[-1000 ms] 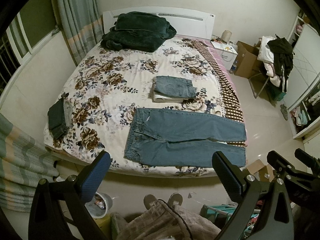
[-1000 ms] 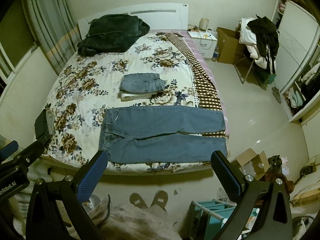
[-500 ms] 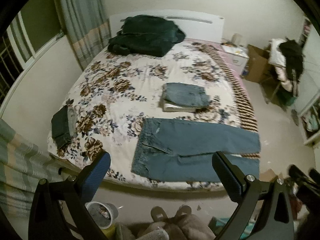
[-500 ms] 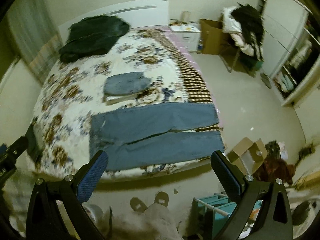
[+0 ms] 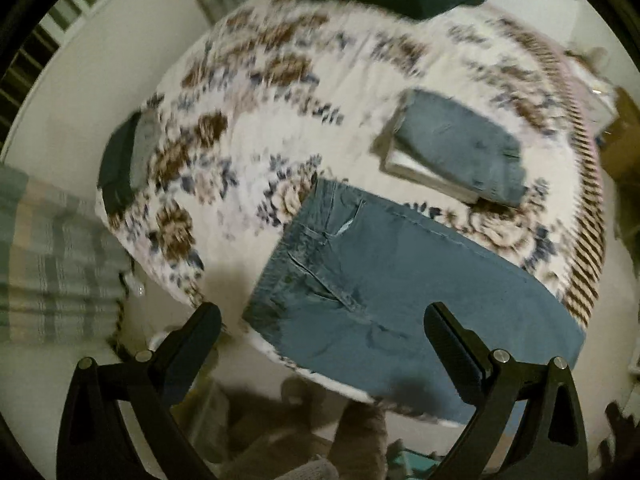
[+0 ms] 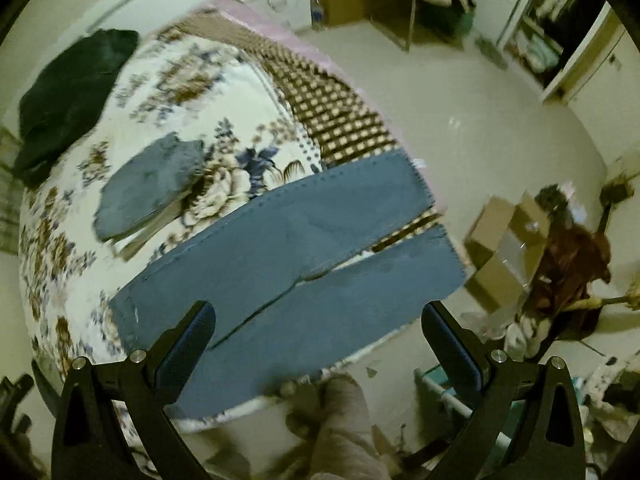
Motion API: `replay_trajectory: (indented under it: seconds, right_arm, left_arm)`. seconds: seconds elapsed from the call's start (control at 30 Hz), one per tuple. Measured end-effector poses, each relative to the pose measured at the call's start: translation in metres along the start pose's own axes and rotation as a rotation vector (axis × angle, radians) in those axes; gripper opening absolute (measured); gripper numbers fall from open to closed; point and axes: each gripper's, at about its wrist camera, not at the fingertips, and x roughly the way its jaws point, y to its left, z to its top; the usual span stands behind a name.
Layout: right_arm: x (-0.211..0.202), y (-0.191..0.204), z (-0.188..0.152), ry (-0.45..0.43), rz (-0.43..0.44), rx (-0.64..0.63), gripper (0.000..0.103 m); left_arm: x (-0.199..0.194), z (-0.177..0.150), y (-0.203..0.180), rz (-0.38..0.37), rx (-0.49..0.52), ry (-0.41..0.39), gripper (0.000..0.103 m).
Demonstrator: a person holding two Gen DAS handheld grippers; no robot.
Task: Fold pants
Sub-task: 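Lower the left tool to the jeans waistband while the right tool reaches the leg hems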
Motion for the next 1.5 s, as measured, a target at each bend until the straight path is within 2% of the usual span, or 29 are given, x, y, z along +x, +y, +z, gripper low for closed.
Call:
replay_trajectory:
  seconds: [0.17, 0.33, 0.43, 0.6, 0.8, 0.93, 1.07, 1.17, 1.23, 1.27, 1.3, 1.33, 1.37, 1.4, 1.43, 1.47, 1.5]
  right_arm:
    - [0.13, -0.003, 0.087, 0.109, -0.028, 0.081, 0.103]
    - [0.229, -0.005, 0.141, 0.175, -0.085, 0.141, 0.103]
    - [0.272, -0.005, 0.163, 0.194, -0.114, 0.151, 0.103]
    - [0.33, -0.011, 0.186, 0.234, -0.151, 0.177, 0.103]
    - [0.385, -0.032, 0.204, 0.308, -0.135, 0.289, 0.103]
    - [0.413, -0.047, 0.211, 0.355, -0.135, 0.38, 0.103]
    - [0.432, -0.061, 0.213, 0.387, -0.113, 0.464, 0.103]
    - [0.448, -0.063, 0.21, 0.417, -0.1, 0.51, 0.103]
    - [0.455, -0.063, 0.208, 0.429, -0.09, 0.535, 0.103]
    - [0.457, -0.062, 0.207, 0.43, -0.089, 0.544, 0.101]
    - [0.458, -0.062, 0.206, 0.422, -0.088, 0.55, 0.099]
    - [0.458, -0.061, 0.206, 0.415, -0.088, 0.55, 0.097]
    - [0.457, -0.06, 0.206, 0.41, -0.092, 0.542, 0.09]
    - [0.456, -0.059, 0.204, 0.404, -0.098, 0.528, 0.077]
    - [0.453, -0.058, 0.204, 0.394, -0.103, 0.51, 0.069]
    - [0.449, -0.057, 0.203, 0.387, -0.104, 0.503, 0.049]
    - [0.446, -0.057, 0.202, 0.384, -0.088, 0.505, 0.025]
  left_arm:
    - [0.091, 0.048, -0.042, 0.039, -0.107, 0.125, 0.103]
    - [0.171, 0.079, -0.078, 0.086, -0.145, 0.2, 0.103]
    - [0.213, 0.097, -0.094, 0.108, -0.163, 0.23, 0.103]
    - [0.274, 0.118, -0.107, 0.106, -0.229, 0.297, 0.103]
    - [0.338, 0.126, -0.112, 0.087, -0.323, 0.4, 0.103]
    - [0.364, 0.124, -0.112, 0.098, -0.35, 0.445, 0.103]
    - [0.376, 0.121, -0.113, 0.095, -0.348, 0.442, 0.101]
    - [0.376, 0.122, -0.114, 0.069, -0.334, 0.416, 0.088]
    - [0.371, 0.125, -0.115, 0.046, -0.323, 0.387, 0.065]
    - [0.369, 0.127, -0.116, 0.043, -0.316, 0.372, 0.057]
    - [0.365, 0.129, -0.116, 0.041, -0.309, 0.354, 0.035]
    - [0.36, 0.131, -0.114, 0.032, -0.315, 0.338, 0.024]
    - [0.356, 0.133, -0.11, 0.017, -0.331, 0.327, 0.021]
    - [0.351, 0.134, -0.106, -0.005, -0.347, 0.318, 0.015]
    - [0.347, 0.134, -0.103, -0.026, -0.36, 0.305, 0.015]
    - [0.342, 0.134, -0.101, -0.041, -0.365, 0.295, 0.014]
    - [0.337, 0.133, -0.098, -0.054, -0.366, 0.28, 0.008]
